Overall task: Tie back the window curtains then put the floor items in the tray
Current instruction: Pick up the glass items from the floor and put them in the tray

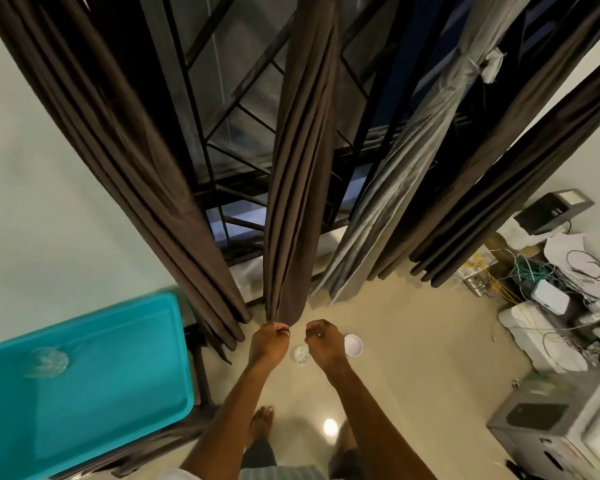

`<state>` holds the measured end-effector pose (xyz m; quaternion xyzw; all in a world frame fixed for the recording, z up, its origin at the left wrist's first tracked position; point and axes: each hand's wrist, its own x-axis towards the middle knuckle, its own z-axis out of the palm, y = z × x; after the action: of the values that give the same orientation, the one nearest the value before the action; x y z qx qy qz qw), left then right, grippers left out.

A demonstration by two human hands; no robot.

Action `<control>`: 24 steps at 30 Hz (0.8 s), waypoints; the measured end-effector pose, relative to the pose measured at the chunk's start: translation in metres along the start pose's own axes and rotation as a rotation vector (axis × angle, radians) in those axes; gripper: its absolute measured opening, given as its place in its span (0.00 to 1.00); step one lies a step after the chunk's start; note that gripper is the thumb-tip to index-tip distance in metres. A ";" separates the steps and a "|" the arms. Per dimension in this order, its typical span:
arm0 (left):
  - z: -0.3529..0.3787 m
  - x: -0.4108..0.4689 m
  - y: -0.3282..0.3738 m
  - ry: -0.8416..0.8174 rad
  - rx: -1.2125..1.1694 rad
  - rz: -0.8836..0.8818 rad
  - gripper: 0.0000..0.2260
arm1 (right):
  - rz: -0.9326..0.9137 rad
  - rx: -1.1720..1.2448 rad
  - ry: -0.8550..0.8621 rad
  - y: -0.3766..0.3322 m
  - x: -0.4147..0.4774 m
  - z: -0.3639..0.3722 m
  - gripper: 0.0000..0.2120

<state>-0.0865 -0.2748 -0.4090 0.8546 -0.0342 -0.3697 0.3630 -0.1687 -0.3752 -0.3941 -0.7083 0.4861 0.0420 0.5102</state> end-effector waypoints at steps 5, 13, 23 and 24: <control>0.042 -0.012 0.017 0.011 -0.037 -0.055 0.12 | -0.058 -0.166 -0.078 0.025 0.015 -0.039 0.13; 0.116 -0.032 0.045 0.112 0.018 -0.152 0.12 | -0.144 -0.337 -0.182 0.074 0.052 -0.114 0.14; 0.142 -0.026 0.044 0.127 -0.120 -0.198 0.11 | -0.202 -0.447 -0.326 0.080 0.090 -0.131 0.16; 0.143 -0.022 0.041 0.125 -0.113 -0.201 0.11 | -0.201 -0.455 -0.330 0.082 0.094 -0.129 0.16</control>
<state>-0.1880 -0.3830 -0.4358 0.8533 0.0952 -0.3515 0.3732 -0.2359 -0.5352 -0.4407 -0.8325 0.3020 0.2137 0.4123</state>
